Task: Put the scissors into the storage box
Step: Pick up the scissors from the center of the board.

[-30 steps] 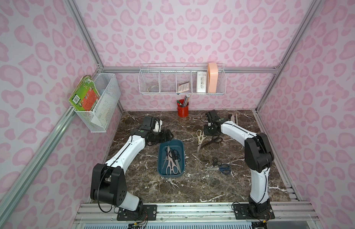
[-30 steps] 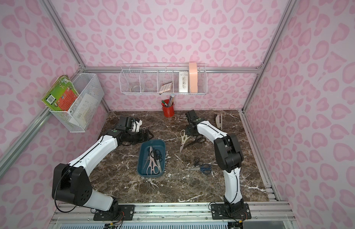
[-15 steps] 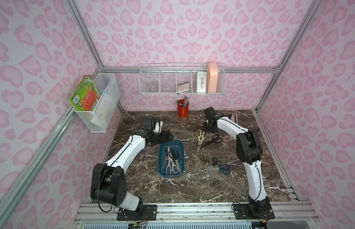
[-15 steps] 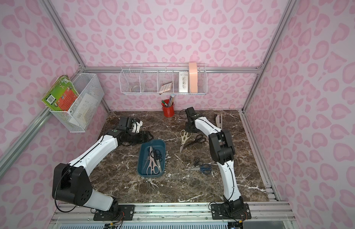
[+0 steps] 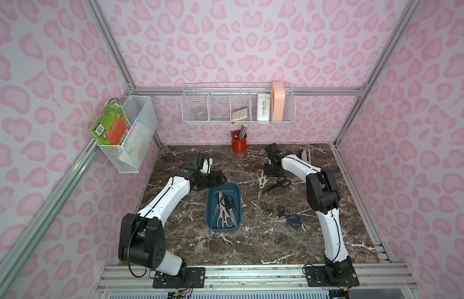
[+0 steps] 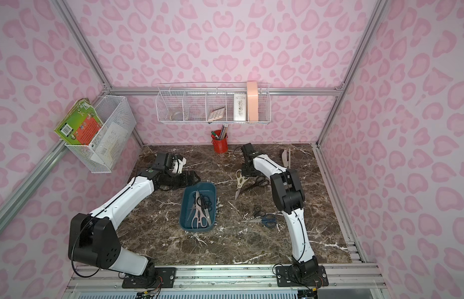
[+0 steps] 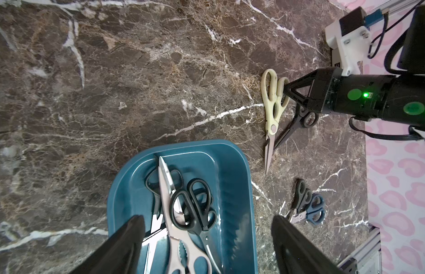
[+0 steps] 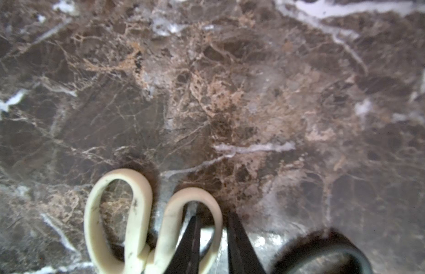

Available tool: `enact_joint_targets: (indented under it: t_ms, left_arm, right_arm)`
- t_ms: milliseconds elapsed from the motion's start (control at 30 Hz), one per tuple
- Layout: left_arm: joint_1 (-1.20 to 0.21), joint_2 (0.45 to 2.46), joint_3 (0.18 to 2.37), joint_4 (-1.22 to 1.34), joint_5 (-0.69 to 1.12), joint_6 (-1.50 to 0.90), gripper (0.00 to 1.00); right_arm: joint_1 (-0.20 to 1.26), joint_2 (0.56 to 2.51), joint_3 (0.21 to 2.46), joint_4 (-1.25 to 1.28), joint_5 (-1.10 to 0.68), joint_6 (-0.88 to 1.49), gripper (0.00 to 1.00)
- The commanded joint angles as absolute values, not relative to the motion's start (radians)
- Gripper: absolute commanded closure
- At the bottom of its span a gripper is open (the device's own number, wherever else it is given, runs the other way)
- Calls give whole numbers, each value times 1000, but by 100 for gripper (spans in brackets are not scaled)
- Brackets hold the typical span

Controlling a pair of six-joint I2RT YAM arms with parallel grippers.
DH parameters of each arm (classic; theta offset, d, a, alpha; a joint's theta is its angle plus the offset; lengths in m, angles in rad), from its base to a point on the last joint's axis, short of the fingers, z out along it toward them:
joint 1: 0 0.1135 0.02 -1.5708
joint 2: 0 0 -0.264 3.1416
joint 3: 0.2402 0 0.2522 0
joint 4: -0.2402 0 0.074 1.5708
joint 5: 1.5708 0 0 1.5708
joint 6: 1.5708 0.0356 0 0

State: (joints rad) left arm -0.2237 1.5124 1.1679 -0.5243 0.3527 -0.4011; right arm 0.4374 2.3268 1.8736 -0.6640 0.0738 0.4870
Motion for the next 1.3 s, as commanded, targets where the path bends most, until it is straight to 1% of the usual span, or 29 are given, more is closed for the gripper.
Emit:
enact_joint_targets:
  t_ms: [0,67,133,300,433,467,700,967,1100,1267]
  left_arm:
    - [-224,1509,1170,-528,351,-396,11]
    - [-223,1505,1168,-528,347,-396,11]
    - [-224,1503,1170,-528,342,-396,11]
    - [-224,1499,1170,-532,338,-394,11]
    - [-224,1497,1169,-532,332,-393,11]
    - [-223,1496,1169,-532,331,-394,11]
    - [-224,1497,1169,-534,327,-394,11]
    - [-209,1497,1175,-534,341,-394,11]
    - [-164,1484,1172,-528,348,-399,11]
    - [-90,1464,1164,-520,330,-403,11]
  right_arm:
    - [440,2340,1868,-678,68,499,79]
    - [442,2344,1868,-683,82,499,80]
    - [441,2345,1868,-686,88,497,85]
    - [442,2343,1858,-677,100,498,88]
    - [443,2332,1838,-651,82,504,99]
    - [443,2330,1835,-646,78,504,100]
    - [436,2294,1836,-636,67,496,100]
    - [412,2158,1832,-655,43,462,100]
    - [431,2081,1799,-654,-1,437,100]
    - [501,1976,1728,-654,-4,432,100]
